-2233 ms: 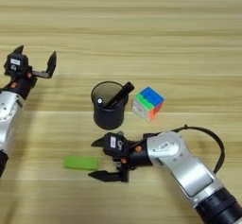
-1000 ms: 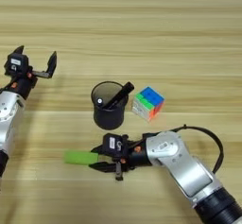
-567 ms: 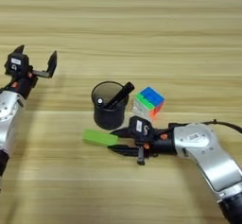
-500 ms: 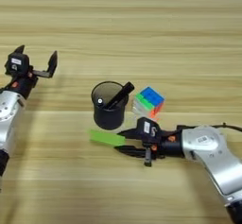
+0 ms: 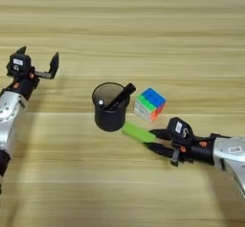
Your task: Move the objects on the table
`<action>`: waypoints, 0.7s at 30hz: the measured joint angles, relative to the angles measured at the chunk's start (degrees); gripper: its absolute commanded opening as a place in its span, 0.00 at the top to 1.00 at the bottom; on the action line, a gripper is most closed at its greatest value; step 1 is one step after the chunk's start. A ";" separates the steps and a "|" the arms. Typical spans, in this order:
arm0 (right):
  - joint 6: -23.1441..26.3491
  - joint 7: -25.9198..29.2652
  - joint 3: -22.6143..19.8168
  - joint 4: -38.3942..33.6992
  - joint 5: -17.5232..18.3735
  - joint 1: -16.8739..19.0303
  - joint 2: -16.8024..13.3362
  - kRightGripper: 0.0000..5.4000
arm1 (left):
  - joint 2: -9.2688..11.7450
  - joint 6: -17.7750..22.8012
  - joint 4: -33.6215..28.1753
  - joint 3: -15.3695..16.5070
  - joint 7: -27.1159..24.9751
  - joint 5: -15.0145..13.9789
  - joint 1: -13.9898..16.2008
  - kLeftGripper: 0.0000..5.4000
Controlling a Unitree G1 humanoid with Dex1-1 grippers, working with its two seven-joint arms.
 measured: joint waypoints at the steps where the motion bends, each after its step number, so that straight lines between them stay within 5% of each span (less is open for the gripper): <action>1: 0.06 -0.40 -0.06 0.30 0.00 -0.08 0.04 0.74 | 0.00 -0.01 0.01 0.00 0.00 0.00 0.00 0.00; 21: 2.53 -8.72 1.16 5.94 -3.33 -3.76 4.94 0.74 | -0.02 -0.35 0.01 -0.02 -0.01 0.00 0.00 0.00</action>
